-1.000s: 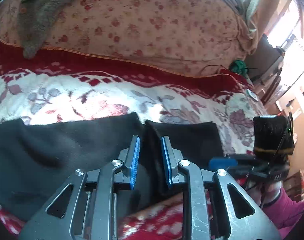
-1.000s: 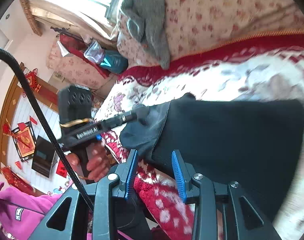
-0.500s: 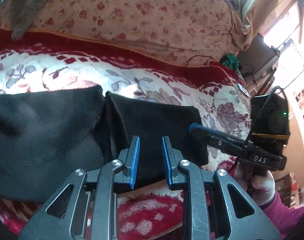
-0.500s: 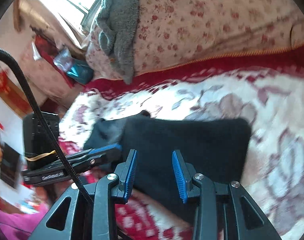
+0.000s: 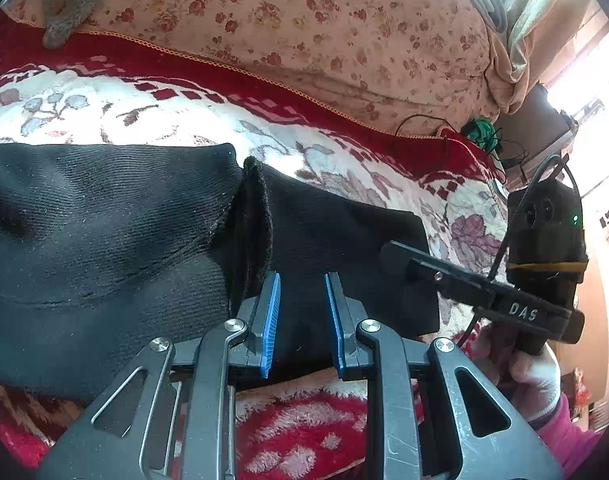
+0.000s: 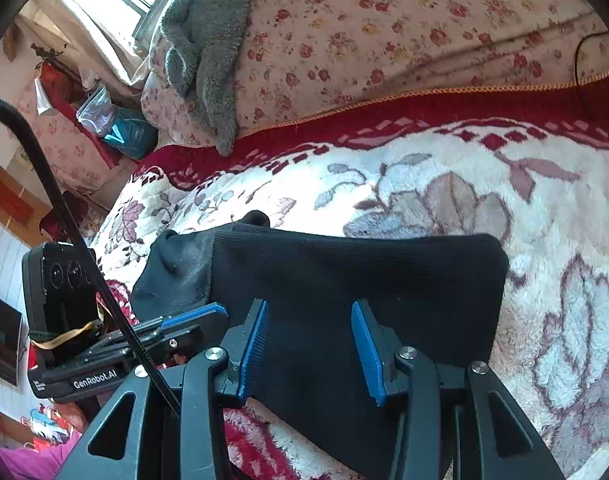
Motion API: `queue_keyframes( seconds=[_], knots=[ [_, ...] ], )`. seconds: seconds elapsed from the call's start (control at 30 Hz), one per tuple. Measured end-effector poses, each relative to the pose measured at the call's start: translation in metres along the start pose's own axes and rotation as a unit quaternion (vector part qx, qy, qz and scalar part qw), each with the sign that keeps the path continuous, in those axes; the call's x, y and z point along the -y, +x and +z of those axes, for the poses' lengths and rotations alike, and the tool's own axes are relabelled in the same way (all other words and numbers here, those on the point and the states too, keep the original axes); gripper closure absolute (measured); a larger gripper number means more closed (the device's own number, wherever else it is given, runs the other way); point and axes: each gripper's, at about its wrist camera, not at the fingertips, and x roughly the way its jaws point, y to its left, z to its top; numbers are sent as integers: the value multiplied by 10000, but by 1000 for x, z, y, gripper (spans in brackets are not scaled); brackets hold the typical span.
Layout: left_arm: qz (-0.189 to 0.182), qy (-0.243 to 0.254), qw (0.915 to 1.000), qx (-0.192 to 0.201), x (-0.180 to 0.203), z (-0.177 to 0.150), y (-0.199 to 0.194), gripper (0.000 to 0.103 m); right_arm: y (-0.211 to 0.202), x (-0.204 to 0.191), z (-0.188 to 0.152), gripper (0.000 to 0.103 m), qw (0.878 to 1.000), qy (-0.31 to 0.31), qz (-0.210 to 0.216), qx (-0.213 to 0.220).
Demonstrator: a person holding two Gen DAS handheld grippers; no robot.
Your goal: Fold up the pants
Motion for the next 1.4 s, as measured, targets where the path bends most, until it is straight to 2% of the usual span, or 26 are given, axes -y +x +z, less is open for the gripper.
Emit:
queue_keyframes(
  seconds=[0.13,0.2,0.3,0.47,0.53,0.6,0.73,0.8,0.93,1.03,1.17,1.27,1.4],
  knots=[
    [190,-54,9995,256,-5,-5,-22,83,-4,-25,14,61,9989,-414,226,-18],
    [412,-168,9982,411,-12,-8,-34,64,2,-39,20,59,9973,-632,366,-63],
    [609,-579,9940,700,-36,-16,-61,57,18,-63,31,56,9936,-943,603,-176],
    [1154,-1198,9801,1081,-79,-29,-101,53,53,-104,44,56,9854,-1441,830,-377],
    [1390,-1488,9712,1240,-98,-36,-116,53,69,-123,46,55,9802,-1686,893,-537],
    [1472,-1743,9646,1325,-113,-41,-125,53,83,-139,47,55,9756,-1873,947,-653],
    [1564,-2376,9465,1526,-140,-52,-139,52,117,-177,54,54,9620,-2373,1005,-906],
    [1501,-2643,9395,1581,-152,-57,-141,45,129,-193,60,53,9563,-2569,1048,-926],
    [1413,-3146,9236,1672,-170,-63,-138,44,162,-222,71,46,9438,-2928,1033,-1135],
    [1360,-3339,9182,1642,-179,-63,-132,44,189,-239,75,45,9340,-3173,973,-1323],
    [1359,-3366,9159,1715,-182,-61,-129,43,230,-258,80,45,9163,-3568,713,-1671],
    [1296,-3406,9136,1804,-185,-61,-127,39,256,-273,82,44,9002,-3884,624,-1868],
    [1213,-3386,9145,1852,-188,-58,-121,28,289,-292,75,44,8692,-4377,433,-2261]
  ],
)
